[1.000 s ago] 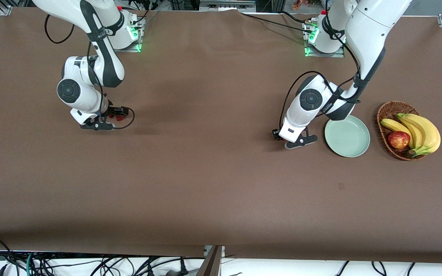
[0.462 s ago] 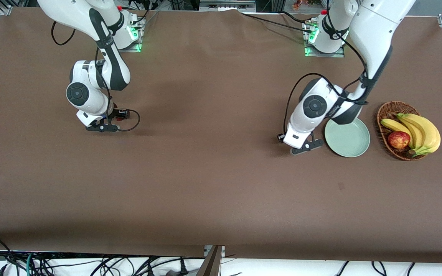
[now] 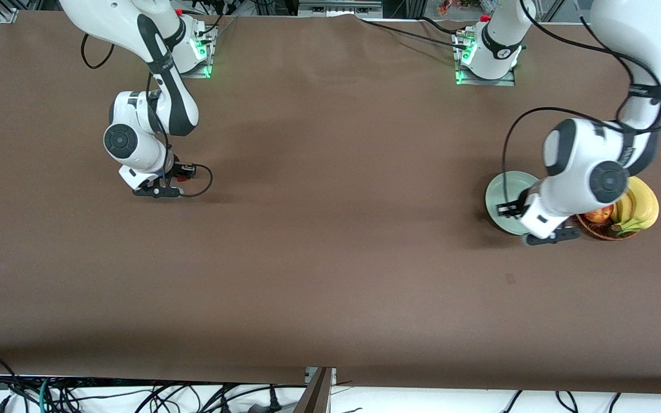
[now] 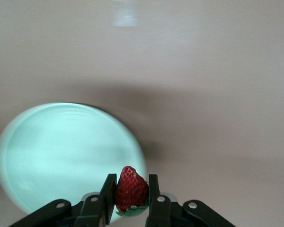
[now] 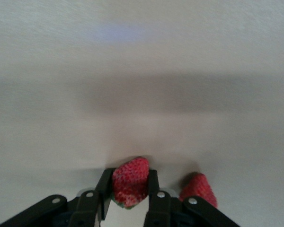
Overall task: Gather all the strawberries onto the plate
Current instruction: 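Place the strawberry on the plate while the right gripper grasps another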
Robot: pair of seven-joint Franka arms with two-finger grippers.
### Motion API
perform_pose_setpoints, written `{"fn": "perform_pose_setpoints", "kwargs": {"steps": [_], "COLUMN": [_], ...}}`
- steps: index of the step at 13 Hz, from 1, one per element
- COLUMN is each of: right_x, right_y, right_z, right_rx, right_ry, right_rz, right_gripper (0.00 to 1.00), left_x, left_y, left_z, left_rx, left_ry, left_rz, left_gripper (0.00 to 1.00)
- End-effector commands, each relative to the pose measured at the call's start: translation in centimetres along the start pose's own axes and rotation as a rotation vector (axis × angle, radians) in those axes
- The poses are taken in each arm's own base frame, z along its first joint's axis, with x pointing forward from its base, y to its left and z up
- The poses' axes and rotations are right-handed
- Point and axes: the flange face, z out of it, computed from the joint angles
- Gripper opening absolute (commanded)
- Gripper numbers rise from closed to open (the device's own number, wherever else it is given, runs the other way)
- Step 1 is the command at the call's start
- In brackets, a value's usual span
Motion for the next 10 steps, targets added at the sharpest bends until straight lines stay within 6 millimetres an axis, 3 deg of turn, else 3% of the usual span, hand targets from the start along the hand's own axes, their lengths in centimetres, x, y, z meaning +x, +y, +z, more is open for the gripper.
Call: {"fn": "perform_pose_setpoints", "kwargs": {"steps": [1,3,4,5,7,8,9,10], "right_x": [1.7,4.5,6.1,7.6,9.5,9.7,9.8,9.7], "right_y": [-4.2,-9.9,-13.7,-18.0,-24.7,-27.5,-30.7,-33.5], "right_z": [-3.3,-6.7,-8.6,-10.8,-12.4,-12.0,-12.1,-12.1], "right_rx": [0.076,0.123,0.136,0.155,0.195,0.217,0.256,0.298], "right_ry": [0.062,0.085,0.072,0.065,0.08,0.082,0.081,0.066], "right_rz": [0.001,0.028,0.063,0.105,0.166,0.196,0.232,0.283], "right_gripper": [0.21,0.21,0.21,0.21,0.21,0.21,0.21,0.21], "left_x": [-0.5,-1.3,-2.0,-2.5,-2.8,-2.7,-2.5,-2.4], "left_y": [-5.3,-8.5,-9.9,-10.7,-10.9,-10.8,-10.7,-10.5], "left_z": [2.3,5.0,6.6,7.7,8.6,8.6,8.4,7.8], "left_rx": [-0.003,-0.015,-0.022,-0.025,-0.025,-0.025,-0.024,-0.025], "left_ry": [-0.037,-0.033,-0.007,0.011,0.004,0.001,0.003,0.007], "left_rz": [0.08,0.107,0.119,0.13,0.134,0.136,0.145,0.151], "left_gripper": [0.25,0.25,0.25,0.25,0.28,0.55,1.0,1.0]}}
